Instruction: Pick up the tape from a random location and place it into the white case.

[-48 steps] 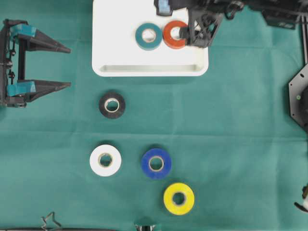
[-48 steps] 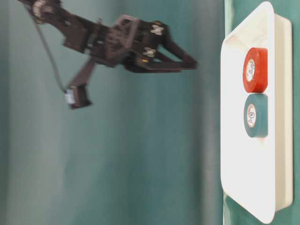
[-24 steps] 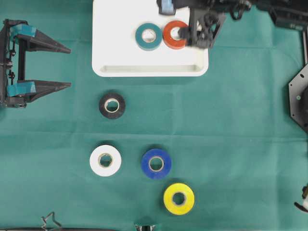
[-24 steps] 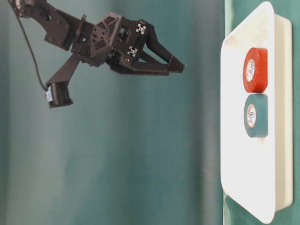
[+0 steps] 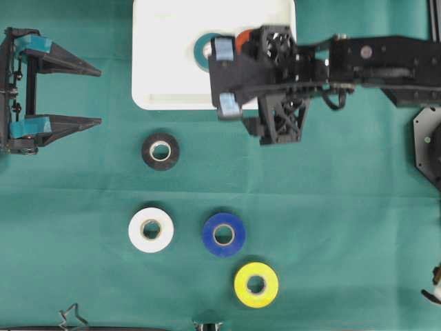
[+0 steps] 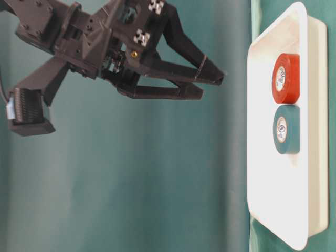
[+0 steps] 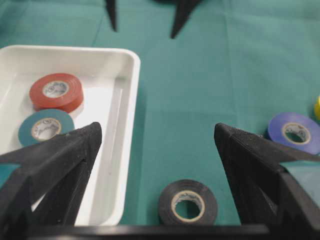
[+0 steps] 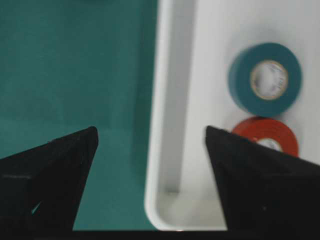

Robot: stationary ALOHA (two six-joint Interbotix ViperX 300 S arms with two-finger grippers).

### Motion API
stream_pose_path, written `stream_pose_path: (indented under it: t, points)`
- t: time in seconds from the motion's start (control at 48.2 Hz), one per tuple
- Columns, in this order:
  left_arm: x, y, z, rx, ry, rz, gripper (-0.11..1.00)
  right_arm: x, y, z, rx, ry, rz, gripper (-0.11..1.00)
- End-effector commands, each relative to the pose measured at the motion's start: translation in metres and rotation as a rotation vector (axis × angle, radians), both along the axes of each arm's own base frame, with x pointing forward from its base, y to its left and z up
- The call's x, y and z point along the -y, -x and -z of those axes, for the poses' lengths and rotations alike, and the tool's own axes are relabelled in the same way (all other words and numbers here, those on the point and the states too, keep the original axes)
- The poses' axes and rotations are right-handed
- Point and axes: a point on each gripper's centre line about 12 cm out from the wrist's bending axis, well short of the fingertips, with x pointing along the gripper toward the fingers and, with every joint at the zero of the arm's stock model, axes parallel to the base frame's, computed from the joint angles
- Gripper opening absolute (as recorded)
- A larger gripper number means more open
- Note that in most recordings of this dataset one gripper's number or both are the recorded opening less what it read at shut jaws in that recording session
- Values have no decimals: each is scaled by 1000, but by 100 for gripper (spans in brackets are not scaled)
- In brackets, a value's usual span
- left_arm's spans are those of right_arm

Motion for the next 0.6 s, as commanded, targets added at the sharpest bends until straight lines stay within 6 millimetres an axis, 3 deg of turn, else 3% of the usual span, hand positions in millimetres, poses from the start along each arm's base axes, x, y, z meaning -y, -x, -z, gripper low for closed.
stream_pose_path:
  t: [0.0, 0.29, 0.58]
  points:
    - [0, -3, -9, 23, 0, 1, 97, 1, 4, -15, 45, 2, 5, 85]
    - [0, -2, -8, 19, 2, 1, 97, -4, 28, -33, 160, -12, 10, 85]
    - [0, -3, -8, 20, 0, 0, 97, -7, 80, -50, 355, -34, 25, 85]
